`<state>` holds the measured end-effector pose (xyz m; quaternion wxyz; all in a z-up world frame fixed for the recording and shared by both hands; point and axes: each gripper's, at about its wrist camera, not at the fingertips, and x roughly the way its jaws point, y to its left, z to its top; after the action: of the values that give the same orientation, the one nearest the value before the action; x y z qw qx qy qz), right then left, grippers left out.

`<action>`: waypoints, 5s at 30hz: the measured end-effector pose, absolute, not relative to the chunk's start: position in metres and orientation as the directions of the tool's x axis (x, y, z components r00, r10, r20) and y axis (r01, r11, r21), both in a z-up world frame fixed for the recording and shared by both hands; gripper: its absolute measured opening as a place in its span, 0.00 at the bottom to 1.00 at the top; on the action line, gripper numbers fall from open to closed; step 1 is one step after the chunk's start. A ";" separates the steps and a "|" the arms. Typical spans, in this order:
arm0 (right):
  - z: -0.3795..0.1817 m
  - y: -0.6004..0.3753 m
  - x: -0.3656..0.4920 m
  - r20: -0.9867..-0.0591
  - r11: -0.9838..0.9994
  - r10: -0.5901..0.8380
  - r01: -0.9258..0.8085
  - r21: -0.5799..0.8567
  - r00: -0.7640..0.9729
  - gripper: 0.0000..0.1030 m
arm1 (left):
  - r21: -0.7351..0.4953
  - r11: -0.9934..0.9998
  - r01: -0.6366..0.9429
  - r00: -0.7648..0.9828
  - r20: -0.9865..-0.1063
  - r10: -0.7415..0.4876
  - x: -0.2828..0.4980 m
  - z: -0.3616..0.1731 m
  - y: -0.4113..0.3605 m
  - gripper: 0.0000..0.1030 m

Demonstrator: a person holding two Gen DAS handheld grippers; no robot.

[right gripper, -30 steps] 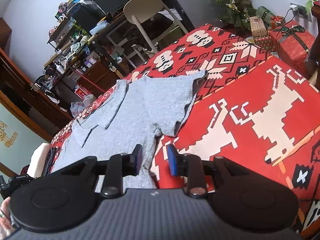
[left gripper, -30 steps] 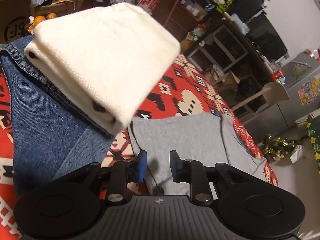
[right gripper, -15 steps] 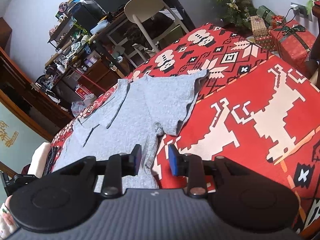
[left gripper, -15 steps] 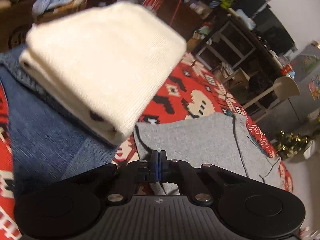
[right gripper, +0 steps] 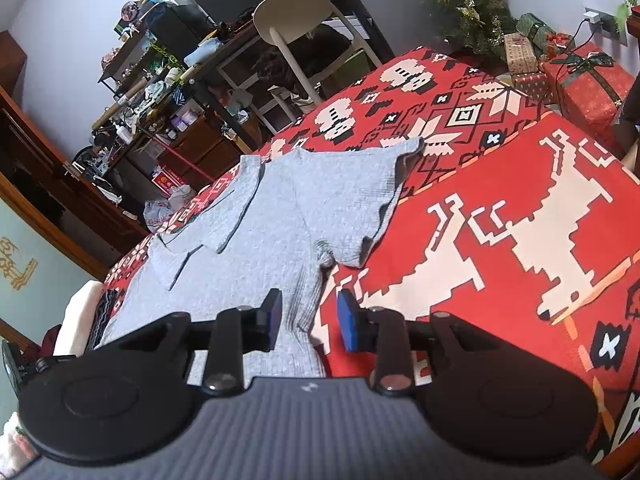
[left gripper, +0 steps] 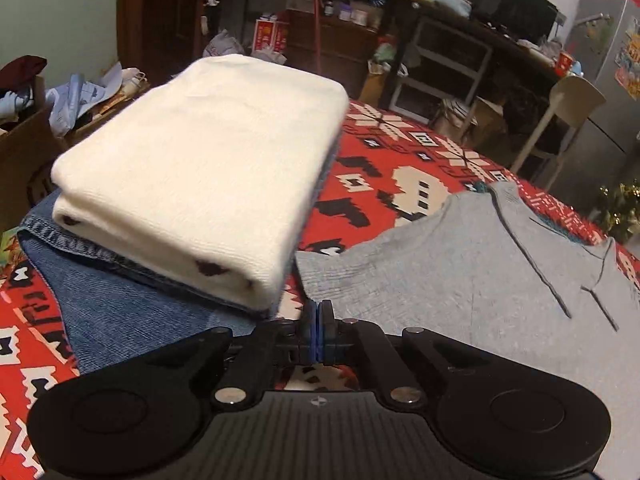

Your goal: Fold clothes

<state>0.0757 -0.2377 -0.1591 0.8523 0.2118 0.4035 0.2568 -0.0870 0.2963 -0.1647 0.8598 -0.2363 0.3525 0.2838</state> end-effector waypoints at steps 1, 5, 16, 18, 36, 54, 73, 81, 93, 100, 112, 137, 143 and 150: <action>-0.158 -0.238 0.075 -0.581 0.782 0.605 -0.268 0.563 0.545 0.32 | -0.224 0.725 -0.652 0.598 -0.740 0.309 -0.088 -0.165 0.297 0.04; -0.151 -0.231 0.072 -0.607 0.826 0.558 -0.305 0.475 0.566 0.39 | -0.301 0.732 -0.611 0.649 -0.720 0.246 -0.092 -0.164 0.299 0.36; -0.125 -0.182 0.048 -0.630 0.851 0.474 -0.503 0.148 0.616 0.97 | -0.256 0.856 -0.450 0.738 -0.646 0.194 -0.100 -0.148 0.262 0.55; -0.123 -0.170 0.046 -0.633 0.841 0.473 -0.529 0.117 0.612 0.99 | -0.230 0.855 -0.466 0.719 -0.661 0.214 -0.095 -0.146 0.255 0.57; -0.111 -0.083 0.011 -0.573 0.750 0.477 -0.648 -0.130 0.667 0.99 | -0.093 0.953 -0.287 0.757 -0.632 0.166 -0.075 -0.125 0.154 0.87; -0.177 -0.076 0.017 -0.738 0.792 0.426 -0.610 0.025 0.523 0.99 | -0.055 0.952 -0.301 0.650 -0.742 0.162 -0.079 -0.172 0.143 0.53; -0.158 -0.099 -0.033 -0.705 0.786 0.454 -0.617 0.030 0.544 0.80 | -0.371 0.847 -0.381 0.629 -0.775 -0.057 -0.143 -0.160 0.174 0.09; -0.159 -0.098 -0.043 -0.728 0.745 0.476 -0.666 0.035 0.494 0.46 | -0.264 0.883 -0.389 0.565 -0.825 0.003 -0.150 -0.161 0.163 0.02; -0.143 -0.114 -0.056 -0.713 0.738 0.524 -0.667 0.107 0.466 0.45 | -0.370 0.850 -0.375 0.604 -0.793 -0.079 -0.166 -0.153 0.171 0.18; -0.152 -0.095 -0.058 -0.735 0.716 0.525 -0.689 0.110 0.429 0.33 | -0.388 0.869 -0.308 0.579 -0.801 -0.153 -0.161 -0.161 0.162 0.20; -0.149 -0.111 -0.089 -0.747 0.700 0.486 -0.714 0.023 0.453 0.21 | -0.268 0.920 -0.285 0.552 -0.831 -0.071 -0.174 -0.158 0.155 0.04; -0.136 -0.089 -0.095 -0.697 0.683 0.526 -0.730 0.006 0.487 0.39 | -0.068 0.964 -0.257 0.706 -0.695 0.139 -0.173 -0.114 0.118 0.57; -0.128 -0.085 -0.061 -0.678 0.771 0.475 -0.637 0.012 0.561 0.65 | -0.074 0.970 -0.231 0.751 -0.648 0.129 -0.122 -0.119 0.099 0.61; -0.155 -0.072 -0.045 -0.710 0.818 0.370 -0.572 -0.057 0.599 0.89 | -0.068 0.969 -0.237 0.673 -0.731 0.113 -0.087 -0.160 0.088 0.60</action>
<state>-0.0451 -0.0717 -0.1555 0.8831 -0.1406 0.3594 0.2669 -0.0870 0.0877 -0.1602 0.9113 -0.0785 0.3926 0.0961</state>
